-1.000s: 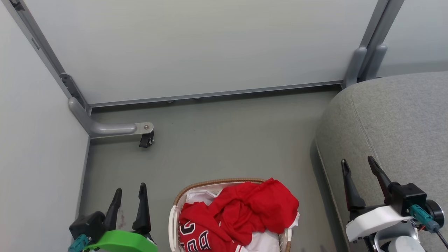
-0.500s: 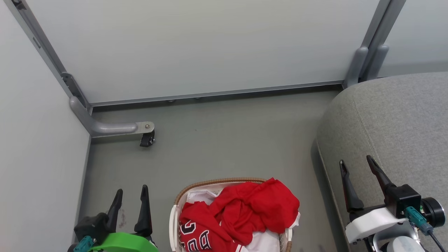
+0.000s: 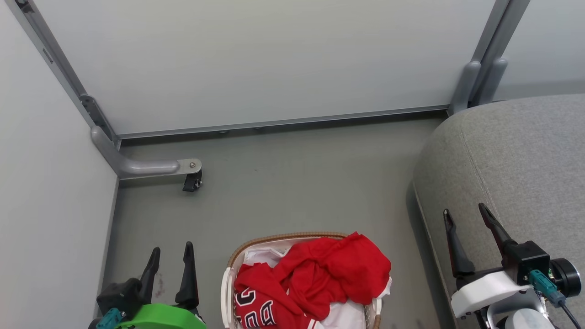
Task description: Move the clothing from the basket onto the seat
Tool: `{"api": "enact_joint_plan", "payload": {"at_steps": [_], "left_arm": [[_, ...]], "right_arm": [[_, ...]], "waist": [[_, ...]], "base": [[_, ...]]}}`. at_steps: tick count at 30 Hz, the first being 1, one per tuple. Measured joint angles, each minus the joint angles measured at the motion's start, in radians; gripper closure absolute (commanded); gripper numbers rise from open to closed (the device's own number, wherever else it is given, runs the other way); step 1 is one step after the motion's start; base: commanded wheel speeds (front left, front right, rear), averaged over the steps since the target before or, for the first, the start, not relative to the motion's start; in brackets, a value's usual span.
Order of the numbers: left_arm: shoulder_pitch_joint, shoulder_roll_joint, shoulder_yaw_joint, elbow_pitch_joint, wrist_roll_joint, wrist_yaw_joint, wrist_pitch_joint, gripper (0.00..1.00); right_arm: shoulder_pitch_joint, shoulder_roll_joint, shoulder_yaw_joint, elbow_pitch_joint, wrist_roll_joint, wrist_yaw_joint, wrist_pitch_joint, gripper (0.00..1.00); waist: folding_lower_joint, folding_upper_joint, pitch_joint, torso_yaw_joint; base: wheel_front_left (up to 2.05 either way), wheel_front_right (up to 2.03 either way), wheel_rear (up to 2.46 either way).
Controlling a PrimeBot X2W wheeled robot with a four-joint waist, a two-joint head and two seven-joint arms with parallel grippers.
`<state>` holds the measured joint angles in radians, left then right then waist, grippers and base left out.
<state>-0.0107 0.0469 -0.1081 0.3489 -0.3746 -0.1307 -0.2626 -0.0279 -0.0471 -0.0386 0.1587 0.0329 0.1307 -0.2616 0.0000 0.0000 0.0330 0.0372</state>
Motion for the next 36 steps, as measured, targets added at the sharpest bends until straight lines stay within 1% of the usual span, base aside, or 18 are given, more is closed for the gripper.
{"api": "enact_joint_plan", "payload": {"at_steps": [10, 15, 20, 24, 28, 31, 34, 36], "left_arm": [[0.000, 0.000, -0.003, -0.004, 0.000, 0.000, -0.001, 0.00], [-0.009, 0.000, -0.025, -0.012, 0.012, 0.000, -0.001, 0.00], [-0.069, 0.000, -0.062, -0.014, 0.011, 0.000, -0.001, 0.00], [-0.144, 0.001, -0.110, 0.003, 0.011, 0.000, -0.001, 0.00], [-0.243, 0.001, -0.152, 0.059, 0.039, 0.000, -0.001, 0.00], [-0.314, 0.001, -0.187, 0.129, 0.073, 0.000, -0.001, 0.00], [-0.393, 0.004, -0.239, 0.228, 0.108, 0.000, -0.001, 0.00], [-0.439, 0.017, -0.274, 0.296, 0.129, 0.000, -0.002, 0.00]], "right_arm": [[0.000, 0.000, 0.000, -0.001, 0.002, 0.000, 0.000, 0.00], [-0.004, 0.000, -0.001, -0.002, 0.004, 0.000, 0.000, 0.00], [-0.038, 0.000, 0.002, -0.010, 0.002, 0.000, 0.000, 0.00], [-0.082, 0.000, 0.006, -0.019, -0.002, 0.000, 0.000, 0.00], [-0.145, -0.001, 0.025, -0.034, -0.012, 0.000, 0.000, 0.00], [-0.190, -0.001, 0.035, -0.044, -0.012, 0.000, 0.000, 0.00], [-0.231, -0.001, 0.039, -0.051, -0.006, 0.000, 0.000, 0.00], [-0.252, -0.001, 0.040, -0.053, 0.000, 0.000, 0.000, 0.00]], "waist": [[0.0000, 0.0000, 0.008, 0.001], [0.0000, 0.0000, 0.030, 0.001], [0.0000, 0.0000, 0.077, 0.001], [0.0000, 0.0000, 0.132, -0.002], [0.0000, 0.0001, 0.206, -0.009], [0.0000, 0.0000, 0.268, -0.018], [0.0001, 0.0000, 0.337, -0.030], [0.0001, 0.0000, 0.378, -0.039]], "base": [[0.00, 0.00, 0.00], [0.00, 0.00, 0.00], [0.00, 0.00, 0.00], [0.00, 0.00, 0.00], [0.00, 0.00, 0.00], [0.00, 0.00, 0.00], [0.00, 0.00, 0.00], [0.00, 0.00, 0.00]]}}
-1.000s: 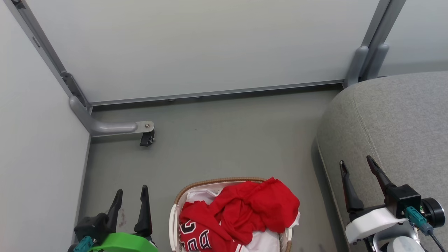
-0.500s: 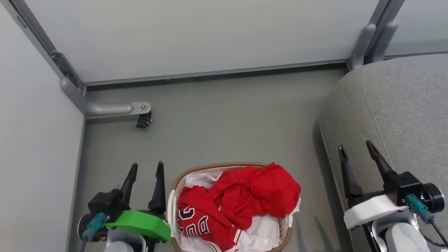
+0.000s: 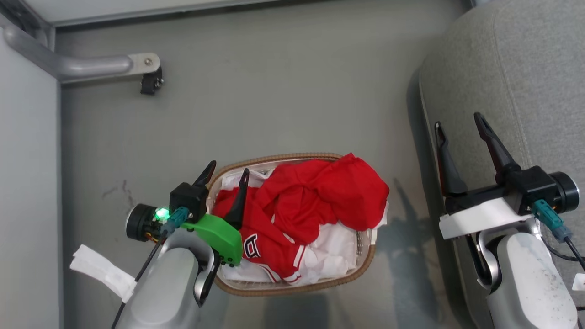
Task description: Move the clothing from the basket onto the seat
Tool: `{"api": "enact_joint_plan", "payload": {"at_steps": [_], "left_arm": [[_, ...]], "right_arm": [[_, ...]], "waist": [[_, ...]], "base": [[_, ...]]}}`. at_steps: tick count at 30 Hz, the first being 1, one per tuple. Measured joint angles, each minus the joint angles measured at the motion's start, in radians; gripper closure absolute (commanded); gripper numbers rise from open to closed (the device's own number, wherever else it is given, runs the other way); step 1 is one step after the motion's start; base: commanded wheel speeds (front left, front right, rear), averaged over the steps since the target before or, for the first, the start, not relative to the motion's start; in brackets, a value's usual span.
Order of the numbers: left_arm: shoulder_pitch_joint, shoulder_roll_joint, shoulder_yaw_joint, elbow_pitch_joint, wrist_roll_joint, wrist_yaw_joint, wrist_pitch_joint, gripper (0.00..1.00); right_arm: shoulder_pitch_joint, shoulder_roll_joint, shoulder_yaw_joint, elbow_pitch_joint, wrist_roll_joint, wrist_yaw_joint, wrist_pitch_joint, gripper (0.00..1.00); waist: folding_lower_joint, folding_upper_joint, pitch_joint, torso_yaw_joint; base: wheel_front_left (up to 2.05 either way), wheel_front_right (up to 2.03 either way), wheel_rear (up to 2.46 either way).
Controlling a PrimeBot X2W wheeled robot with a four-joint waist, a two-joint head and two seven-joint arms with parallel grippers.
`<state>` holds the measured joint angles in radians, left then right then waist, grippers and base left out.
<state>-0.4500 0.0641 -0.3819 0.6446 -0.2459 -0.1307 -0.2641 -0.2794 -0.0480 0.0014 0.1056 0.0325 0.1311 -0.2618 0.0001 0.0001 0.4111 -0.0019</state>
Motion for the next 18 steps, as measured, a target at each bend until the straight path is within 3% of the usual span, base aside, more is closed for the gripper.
{"api": "enact_joint_plan", "payload": {"at_steps": [11, 18], "left_arm": [[-0.220, 0.041, -0.171, 0.366, 0.063, 0.000, 0.001, 0.00], [-0.335, 0.046, -0.256, 0.496, 0.057, 0.000, 0.009, 0.00]], "right_arm": [[-0.065, -0.001, 0.020, -0.011, 0.047, 0.000, 0.000, 0.00], [-0.089, -0.001, 0.041, -0.026, 0.067, 0.000, 0.000, 0.00]], "waist": [[0.0001, 0.0000, 0.211, -0.062], [0.0001, 0.0000, 0.306, -0.107]], "base": [[0.00, 0.00, 0.00], [0.00, 0.00, 0.00]]}}
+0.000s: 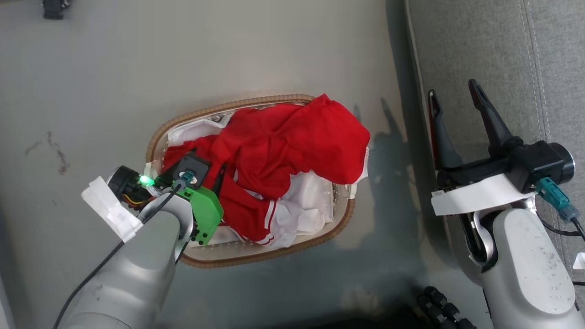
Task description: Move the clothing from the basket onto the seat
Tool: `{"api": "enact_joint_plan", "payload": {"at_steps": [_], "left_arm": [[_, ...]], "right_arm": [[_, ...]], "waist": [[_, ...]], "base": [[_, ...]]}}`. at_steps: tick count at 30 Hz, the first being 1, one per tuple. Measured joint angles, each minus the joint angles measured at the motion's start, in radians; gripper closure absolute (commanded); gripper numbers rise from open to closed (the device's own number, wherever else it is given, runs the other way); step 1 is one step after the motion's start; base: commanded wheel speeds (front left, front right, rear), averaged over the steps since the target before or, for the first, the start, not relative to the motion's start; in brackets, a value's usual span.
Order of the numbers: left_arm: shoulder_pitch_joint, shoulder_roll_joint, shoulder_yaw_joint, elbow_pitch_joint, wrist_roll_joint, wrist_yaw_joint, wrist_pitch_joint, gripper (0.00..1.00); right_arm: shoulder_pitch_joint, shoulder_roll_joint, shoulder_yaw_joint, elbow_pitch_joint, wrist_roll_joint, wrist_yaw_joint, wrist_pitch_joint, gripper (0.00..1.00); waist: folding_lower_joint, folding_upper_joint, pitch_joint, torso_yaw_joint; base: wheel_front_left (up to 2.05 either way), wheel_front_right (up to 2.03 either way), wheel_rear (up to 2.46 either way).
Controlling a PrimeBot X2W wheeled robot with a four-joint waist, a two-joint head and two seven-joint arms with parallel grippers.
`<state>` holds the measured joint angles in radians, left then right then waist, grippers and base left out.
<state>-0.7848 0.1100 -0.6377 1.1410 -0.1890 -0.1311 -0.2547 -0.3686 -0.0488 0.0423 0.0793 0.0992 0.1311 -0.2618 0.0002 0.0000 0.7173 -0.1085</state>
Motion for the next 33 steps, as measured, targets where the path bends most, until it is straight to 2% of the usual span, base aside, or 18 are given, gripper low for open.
{"api": "enact_joint_plan", "payload": {"at_steps": [8, 15, 16, 17, 18, 19, 20, 21, 25, 33], "left_arm": [[-0.090, 0.033, -0.028, 0.093, -0.012, 0.000, 0.036, 0.00], [-0.107, 0.041, -0.047, 0.126, -0.022, 0.000, 0.116, 0.00], [-0.107, 0.041, -0.049, 0.128, -0.028, 0.000, 0.132, 0.05], [-0.107, 0.041, -0.051, 0.131, -0.034, 0.000, 0.150, 0.24], [-0.107, 0.041, -0.052, 0.132, -0.039, 0.000, 0.165, 0.55], [-0.107, 0.042, -0.053, 0.134, -0.043, 0.000, 0.184, 0.72], [-0.106, 0.043, -0.055, 0.136, -0.048, 0.000, 0.204, 0.95], [-0.105, 0.045, -0.058, 0.138, -0.048, 0.000, 0.222, 1.00], [-0.100, 0.049, -0.063, 0.142, -0.058, 0.000, 0.253, 1.00], [-0.073, 0.028, -0.073, 0.131, -0.090, 0.000, 0.177, 1.00]], "right_arm": [[-0.015, 0.000, 0.030, -0.011, 0.025, 0.000, 0.000, 0.00], [-0.020, 0.000, 0.043, -0.010, 0.042, 0.000, 0.000, 0.00], [-0.020, 0.000, 0.044, -0.009, 0.043, 0.000, 0.000, 0.00], [-0.020, 0.000, 0.045, -0.009, 0.045, 0.000, 0.000, 0.00], [-0.021, 0.000, 0.045, -0.009, 0.048, 0.000, 0.000, 0.00], [-0.021, 0.000, 0.046, -0.008, 0.051, 0.000, 0.000, 0.00], [-0.021, 0.000, 0.048, -0.008, 0.052, 0.000, 0.000, 0.00], [-0.022, 0.000, 0.048, -0.008, 0.054, 0.000, 0.000, 0.00], [-0.022, 0.000, 0.048, -0.008, 0.060, 0.000, 0.000, 0.00], [-0.020, 0.000, 0.032, 0.008, 0.064, 0.000, 0.000, 0.00]], "waist": [[-0.0001, 0.0000, 0.073, -0.043], [-0.0001, 0.0000, 0.101, -0.070], [-0.0001, 0.0000, 0.102, -0.072], [-0.0001, 0.0000, 0.102, -0.074], [-0.0001, 0.0000, 0.102, -0.076], [-0.0001, 0.0000, 0.101, -0.078], [-0.0001, 0.0000, 0.100, -0.080], [-0.0001, 0.0000, 0.099, -0.082], [-0.0001, 0.0000, 0.094, -0.087], [-0.0002, 0.0000, 0.060, -0.085]], "base": [[0.00, 0.00, 0.00], [0.00, 0.00, 0.00], [0.00, 0.00, 0.00], [0.00, 0.00, 0.00], [0.00, 0.00, 0.00], [0.00, 0.00, 0.00], [0.00, 0.00, 0.00], [0.00, 0.00, 0.00], [0.00, 0.00, 0.00], [0.00, 0.00, 0.00]]}}
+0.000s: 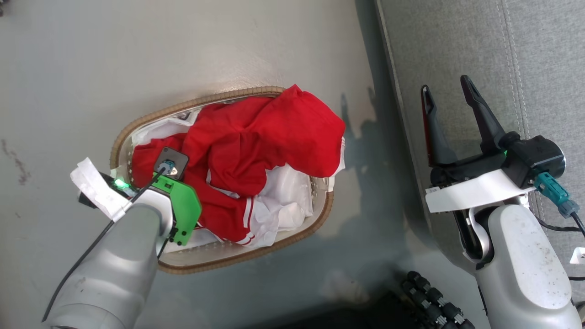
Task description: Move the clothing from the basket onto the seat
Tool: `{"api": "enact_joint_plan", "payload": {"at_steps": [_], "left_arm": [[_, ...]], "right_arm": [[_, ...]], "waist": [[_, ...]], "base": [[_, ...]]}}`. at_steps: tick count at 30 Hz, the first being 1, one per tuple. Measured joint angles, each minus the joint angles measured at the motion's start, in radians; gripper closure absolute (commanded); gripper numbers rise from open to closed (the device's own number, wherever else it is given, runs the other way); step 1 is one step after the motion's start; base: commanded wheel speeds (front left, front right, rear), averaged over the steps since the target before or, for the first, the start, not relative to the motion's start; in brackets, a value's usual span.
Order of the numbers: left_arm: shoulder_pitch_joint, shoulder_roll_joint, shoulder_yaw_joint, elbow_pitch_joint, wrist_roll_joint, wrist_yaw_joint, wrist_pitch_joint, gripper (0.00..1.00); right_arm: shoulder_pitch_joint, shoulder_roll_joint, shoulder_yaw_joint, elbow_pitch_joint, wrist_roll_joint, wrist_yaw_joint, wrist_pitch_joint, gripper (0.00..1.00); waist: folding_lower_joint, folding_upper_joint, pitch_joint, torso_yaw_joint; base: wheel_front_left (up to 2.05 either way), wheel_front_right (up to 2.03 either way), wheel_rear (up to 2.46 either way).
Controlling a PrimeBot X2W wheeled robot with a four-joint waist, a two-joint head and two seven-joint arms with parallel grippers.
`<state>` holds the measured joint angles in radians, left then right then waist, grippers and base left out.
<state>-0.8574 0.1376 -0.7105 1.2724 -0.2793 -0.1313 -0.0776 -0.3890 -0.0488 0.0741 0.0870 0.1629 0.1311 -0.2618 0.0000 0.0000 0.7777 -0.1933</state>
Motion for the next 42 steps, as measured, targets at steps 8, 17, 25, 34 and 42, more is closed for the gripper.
{"api": "enact_joint_plan", "payload": {"at_steps": [8, 17, 25, 34, 42], "left_arm": [[0.013, -0.032, -0.054, -0.079, -0.059, 0.000, -0.116, 1.00], [0.011, -0.035, -0.084, -0.207, -0.138, 0.000, -0.180, 1.00], [0.029, 0.012, -0.060, -0.445, -0.133, 0.000, -0.184, 1.00], [0.033, 0.092, -0.064, -0.622, -0.086, 0.000, -0.185, 1.00], [-0.026, 0.142, -0.072, -0.675, -0.105, 0.000, -0.168, 1.00]], "right_arm": [[0.021, 0.001, -0.025, 0.018, -0.030, 0.000, 0.000, 0.00], [0.082, 0.001, -0.060, 0.035, -0.090, 0.000, 0.000, 0.00], [0.157, 0.000, -0.090, 0.048, -0.128, 0.000, 0.000, 0.00], [0.255, 0.001, -0.072, 0.065, -0.134, 0.000, 0.000, 0.00], [0.307, 0.001, -0.032, 0.067, -0.121, 0.000, 0.000, 0.00]], "waist": [[0.0000, 0.0000, -0.082, 0.026], [-0.0001, 0.0000, -0.216, 0.069], [-0.0001, 0.0000, -0.365, 0.107], [-0.0001, 0.0000, -0.541, 0.134], [-0.0001, 0.0000, -0.684, 0.135]], "base": [[0.00, 0.00, 0.00], [0.00, 0.00, 0.00], [0.00, 0.00, 0.00], [0.00, 0.00, 0.00], [0.00, 0.00, 0.00]]}}
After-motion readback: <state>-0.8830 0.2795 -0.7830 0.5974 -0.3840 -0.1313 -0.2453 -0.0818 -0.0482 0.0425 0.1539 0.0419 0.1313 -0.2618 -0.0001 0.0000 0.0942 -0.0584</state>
